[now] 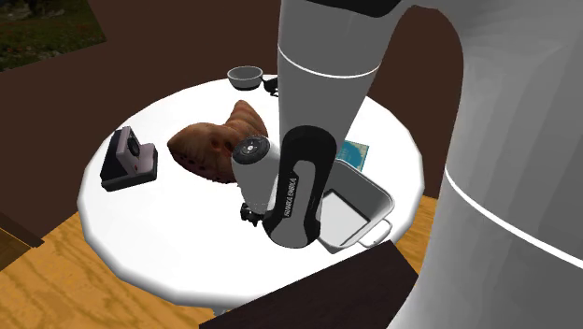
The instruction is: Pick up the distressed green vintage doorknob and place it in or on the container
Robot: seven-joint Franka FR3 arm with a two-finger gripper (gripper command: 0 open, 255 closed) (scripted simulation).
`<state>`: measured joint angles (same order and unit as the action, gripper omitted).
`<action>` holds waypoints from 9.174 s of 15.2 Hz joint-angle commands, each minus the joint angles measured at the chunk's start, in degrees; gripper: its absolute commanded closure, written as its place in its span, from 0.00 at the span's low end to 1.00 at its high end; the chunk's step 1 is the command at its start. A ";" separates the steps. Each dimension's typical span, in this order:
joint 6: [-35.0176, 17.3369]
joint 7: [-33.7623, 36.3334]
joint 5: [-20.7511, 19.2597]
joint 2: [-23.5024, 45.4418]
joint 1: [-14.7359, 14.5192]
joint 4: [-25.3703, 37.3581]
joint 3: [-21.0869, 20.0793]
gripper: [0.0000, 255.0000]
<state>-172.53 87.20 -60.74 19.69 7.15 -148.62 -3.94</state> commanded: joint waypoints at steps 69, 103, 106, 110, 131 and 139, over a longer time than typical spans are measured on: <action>4.81 -48.35 5.92 -10.89 9.26 -17.05 -12.00 0.00; 6.75 -67.02 29.24 -20.21 -0.44 -21.61 -6.95 1.00; 9.59 -73.96 38.57 -24.91 -2.55 -22.87 -7.41 1.00; 14.35 -79.54 46.04 -30.80 -6.24 -23.67 -5.88 1.00; 38.43 -89.16 53.95 -52.30 -11.41 -20.63 -0.62 1.00; 34.28 -100.54 46.50 -43.13 -1.89 -14.02 8.26 1.00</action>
<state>-137.38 -11.85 -13.34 -25.07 4.14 -163.65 3.16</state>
